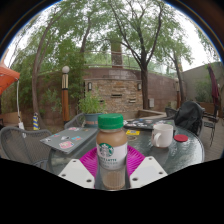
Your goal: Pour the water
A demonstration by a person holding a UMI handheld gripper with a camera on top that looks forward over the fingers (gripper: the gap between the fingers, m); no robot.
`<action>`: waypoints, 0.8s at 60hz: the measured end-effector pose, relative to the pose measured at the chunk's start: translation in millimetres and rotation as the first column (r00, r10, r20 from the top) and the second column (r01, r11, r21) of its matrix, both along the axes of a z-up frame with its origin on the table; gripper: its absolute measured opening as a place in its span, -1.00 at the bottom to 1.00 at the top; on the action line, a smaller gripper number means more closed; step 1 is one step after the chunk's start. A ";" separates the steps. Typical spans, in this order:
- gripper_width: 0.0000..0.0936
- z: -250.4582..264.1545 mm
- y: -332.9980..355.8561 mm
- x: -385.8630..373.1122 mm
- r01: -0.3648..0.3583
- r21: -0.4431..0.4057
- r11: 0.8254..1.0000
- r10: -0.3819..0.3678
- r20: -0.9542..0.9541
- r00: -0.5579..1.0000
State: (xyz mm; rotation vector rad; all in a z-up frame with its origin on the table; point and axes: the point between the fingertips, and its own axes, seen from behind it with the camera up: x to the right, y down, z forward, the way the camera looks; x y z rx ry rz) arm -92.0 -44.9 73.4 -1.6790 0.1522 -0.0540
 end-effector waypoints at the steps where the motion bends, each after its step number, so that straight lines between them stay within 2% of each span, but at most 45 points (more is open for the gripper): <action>1: -0.26 0.7 -0.2 -0.6 -0.004 0.004 1.000 0.004 0.005 1.000; 2: -0.37 1.0 0.1 -1.6 -0.011 0.004 1.000 0.011 0.010 1.000; 3: -0.38 0.6 -0.1 -3.0 -0.020 0.001 1.000 0.020 0.013 1.000; 11: -0.38 2.9 4.7 -15.9 -0.081 -0.019 0.997 0.080 -0.037 0.996; 13: -0.38 14.8 9.0 -17.3 -0.107 0.003 0.994 0.107 -0.065 0.992; 16: -0.38 27.5 24.9 -8.1 -0.089 0.020 0.996 0.090 -0.084 0.992; 19: -0.38 46.2 27.6 1.9 -0.099 0.043 0.994 0.104 -0.169 0.980; 25: -0.38 77.0 56.3 26.6 -0.102 0.095 0.990 0.134 -0.458 0.878; 30: -0.38 87.1 84.1 56.5 -0.069 0.147 0.987 0.153 -0.691 0.707; 34: -0.38 82.4 100.8 71.3 -0.030 0.171 0.985 0.163 -0.845 0.509; 37: -0.38 79.6 109.8 88.8 -0.003 0.190 0.982 0.183 -0.940 0.289; 39: -0.39 81.2 120.6 103.5 0.032 0.183 0.983 0.179 -0.979 0.102; 40: -0.39 80.6 101.1 92.9 0.024 0.205 0.978 0.203 -0.977 0.067; 43: -0.39 74.0 124.5 118.1 0.031 0.217 0.976 0.219 -0.962 -0.160; 48: -0.39 81.9 116.0 123.2 0.085 0.239 0.967 0.254 -0.913 -0.319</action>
